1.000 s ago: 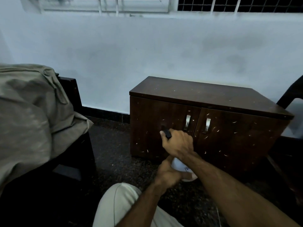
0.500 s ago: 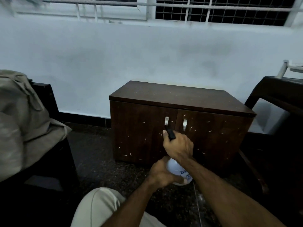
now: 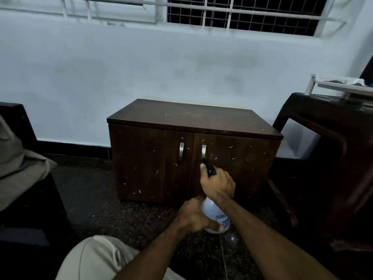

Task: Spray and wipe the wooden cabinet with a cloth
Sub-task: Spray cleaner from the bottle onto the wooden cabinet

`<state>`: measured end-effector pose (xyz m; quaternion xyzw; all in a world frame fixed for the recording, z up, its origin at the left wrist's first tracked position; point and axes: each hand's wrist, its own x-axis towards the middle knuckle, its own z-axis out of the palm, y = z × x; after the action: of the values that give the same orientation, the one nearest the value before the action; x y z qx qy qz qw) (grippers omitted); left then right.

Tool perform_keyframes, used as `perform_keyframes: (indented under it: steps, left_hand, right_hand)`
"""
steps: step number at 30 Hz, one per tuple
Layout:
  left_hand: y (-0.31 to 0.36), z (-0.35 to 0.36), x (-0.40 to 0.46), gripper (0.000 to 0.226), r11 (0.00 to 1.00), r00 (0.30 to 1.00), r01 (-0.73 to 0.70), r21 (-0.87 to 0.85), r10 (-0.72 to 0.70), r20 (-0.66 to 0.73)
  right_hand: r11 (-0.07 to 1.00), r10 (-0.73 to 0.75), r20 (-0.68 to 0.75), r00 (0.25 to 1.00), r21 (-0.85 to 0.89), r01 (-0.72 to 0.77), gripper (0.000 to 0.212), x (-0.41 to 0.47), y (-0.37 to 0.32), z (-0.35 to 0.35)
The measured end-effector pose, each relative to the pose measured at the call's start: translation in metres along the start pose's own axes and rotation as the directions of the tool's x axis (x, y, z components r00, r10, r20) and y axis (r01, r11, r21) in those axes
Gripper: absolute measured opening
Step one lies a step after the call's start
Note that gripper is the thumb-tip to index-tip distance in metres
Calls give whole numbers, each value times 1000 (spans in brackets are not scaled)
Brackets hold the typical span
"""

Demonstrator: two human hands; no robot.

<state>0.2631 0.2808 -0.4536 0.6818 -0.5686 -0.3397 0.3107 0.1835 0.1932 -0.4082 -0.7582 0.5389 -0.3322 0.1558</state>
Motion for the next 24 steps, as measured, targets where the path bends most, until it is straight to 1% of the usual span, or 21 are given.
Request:
perform_keyframes:
  steps: [2, 6, 9, 11, 13, 15, 17, 19, 21, 22, 24]
  left_hand:
    - [0, 5, 1, 104, 1000, 1000, 10, 3, -10, 5]
    - [-2, 4, -1, 98, 999, 1000, 0, 48, 0, 4]
    - [-8, 1, -5, 99, 998, 1000, 13, 60, -13, 6]
    - [-17, 0, -9, 97, 998, 1000, 22, 63, -22, -6]
    - [-27, -1, -13, 95, 998, 999, 32, 56, -31, -15]
    - [-35, 0, -17, 87, 997, 997, 77, 6, -77, -8]
    - [-39, 0, -21, 77, 994, 994, 106, -12, -106, 13]
    - [-42, 0, -22, 72, 995, 995, 100, -23, -99, 27]
    - [-44, -1, -22, 70, 995, 995, 98, -22, -98, 23]
    - [-43, -2, -22, 72, 995, 995, 97, -24, -97, 12]
    - [-42, 0, -19, 91, 996, 996, 85, -19, -85, -22]
  right_hand:
    - [1000, 24, 30, 999, 18, -24, 48, -1, 6, -3]
    - [995, 50, 50, 998, 83, -54, 39, -7, 14, -2]
    - [993, 27, 93, 995, 115, -38, 40, -12, 12, 4]
    - [991, -13, 156, 988, 135, -8, 41, -16, 7, 10]
    - [993, -71, 210, 975, 102, 50, 43, -21, 2, 18]
    - [992, -125, 245, 961, 35, 120, 41, -25, -6, 25]
    - [982, -166, 263, 950, -42, 183, 39, -29, -16, 32]
    - [972, -191, 266, 945, -83, 220, 37, -32, -22, 39]
    - [980, -175, 262, 949, -48, 194, 37, -33, -22, 39]
    - [987, -150, 256, 955, -12, 158, 37, -32, -19, 38]
    - [994, -97, 229, 969, 65, 84, 37, -29, -11, 31]
